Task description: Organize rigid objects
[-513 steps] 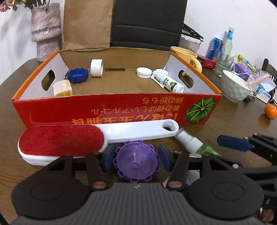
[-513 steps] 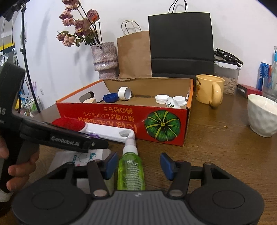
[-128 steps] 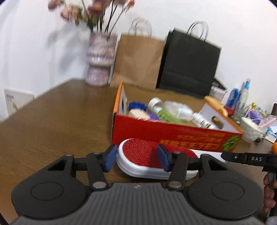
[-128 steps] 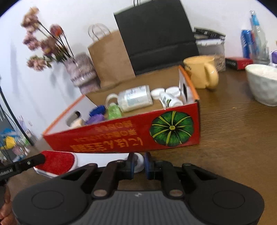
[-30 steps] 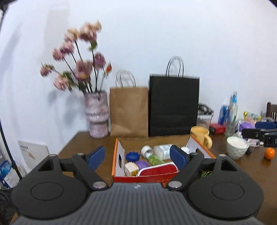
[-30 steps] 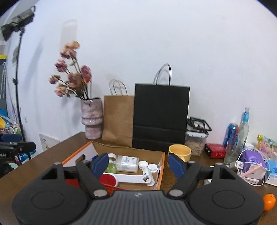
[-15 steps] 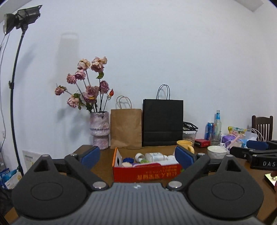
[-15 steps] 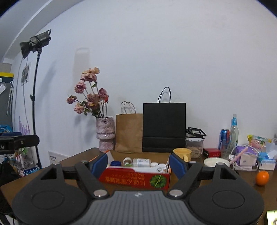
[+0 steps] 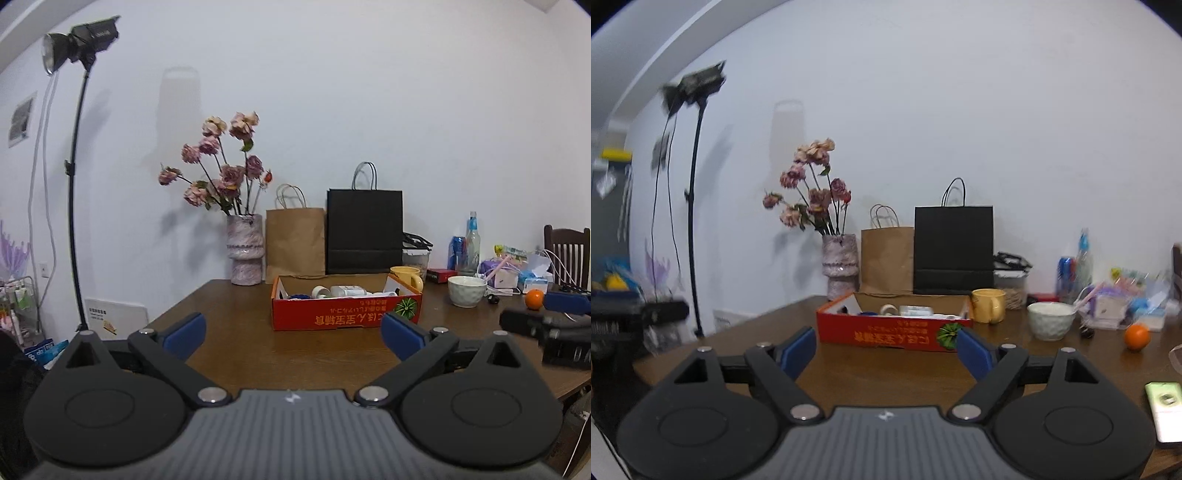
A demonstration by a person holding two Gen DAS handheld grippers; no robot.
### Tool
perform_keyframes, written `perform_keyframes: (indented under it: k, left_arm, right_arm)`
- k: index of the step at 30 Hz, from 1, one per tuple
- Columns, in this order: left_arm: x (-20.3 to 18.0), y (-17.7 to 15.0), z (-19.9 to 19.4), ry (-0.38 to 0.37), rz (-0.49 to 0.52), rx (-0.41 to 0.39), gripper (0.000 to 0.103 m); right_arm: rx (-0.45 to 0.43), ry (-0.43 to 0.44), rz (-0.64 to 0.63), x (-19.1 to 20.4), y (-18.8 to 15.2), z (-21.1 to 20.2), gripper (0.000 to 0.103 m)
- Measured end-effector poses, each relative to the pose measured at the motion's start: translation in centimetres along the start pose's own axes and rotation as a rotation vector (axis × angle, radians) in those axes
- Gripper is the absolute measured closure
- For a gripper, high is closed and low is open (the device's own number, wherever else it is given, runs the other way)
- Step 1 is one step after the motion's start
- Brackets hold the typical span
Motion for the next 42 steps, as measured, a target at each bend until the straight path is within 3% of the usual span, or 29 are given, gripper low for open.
perform_keyframes:
  k: [2, 7, 12, 30, 33, 42]
  left_arm:
    - [-0.5, -0.7, -0.8, 0.025, 0.011, 0.013, 0.000]
    - [-1.8, -3.0, -4.5, -0.001, 0.027, 0.004, 0.000]
    - [-2.0, -3.5, -5.5, -0.033, 0.021, 0.006, 0.000]
    - [-2.1, -3.2, -5.5, -0.034, 0.031, -0.008, 0.000]
    - [-2.1, -3.3, -5.6, -0.040, 0.031, -0.008, 0.000]
    - [-2.2, -3.4, -5.6, -0.049, 0.031, -0.006, 0.000]
  right_arm:
    - [-0.010, -0.014, 0.016, 0.3, -1.1, -1.5, 0.020]
    - [0.006, -0.022, 0.065, 0.7, -4.0, -5.2, 0.020]
    - [-0.036, -0.004, 0.025, 1.6, -3.8, -7.0, 0.014]
    - [-0.032, -0.001, 0.024, 1.8, -3.2, -6.6, 0.013]
    - [-0.026, -0.010, 0.031, 1.7, -3.0, -6.4, 0.006]
    - [-0.027, -0.004, 0.034, 1.5, -2.9, -6.4, 0.005]
Point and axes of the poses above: each gripper's, at about its wrist camera, not at the fingertips, and z roughly the way its jaws point, x to its left, y to its top, the point moved 5 cm from there along z, roughly the way its jaws point, and after that the axes turned 15 degrees about z, right-handed, at the moved point
